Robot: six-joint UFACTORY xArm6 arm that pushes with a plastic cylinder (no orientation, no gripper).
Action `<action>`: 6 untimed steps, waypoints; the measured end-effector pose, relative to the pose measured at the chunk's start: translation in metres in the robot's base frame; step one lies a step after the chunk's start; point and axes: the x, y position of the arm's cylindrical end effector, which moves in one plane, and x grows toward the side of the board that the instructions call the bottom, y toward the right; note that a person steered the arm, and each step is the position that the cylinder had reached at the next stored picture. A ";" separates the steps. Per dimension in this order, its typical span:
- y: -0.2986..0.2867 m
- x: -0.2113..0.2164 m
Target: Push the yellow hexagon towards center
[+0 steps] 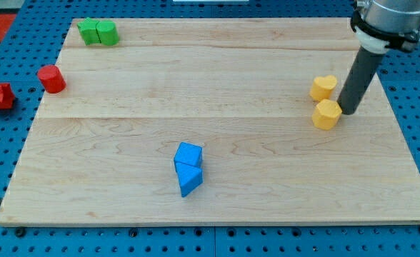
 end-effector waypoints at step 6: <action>-0.053 -0.014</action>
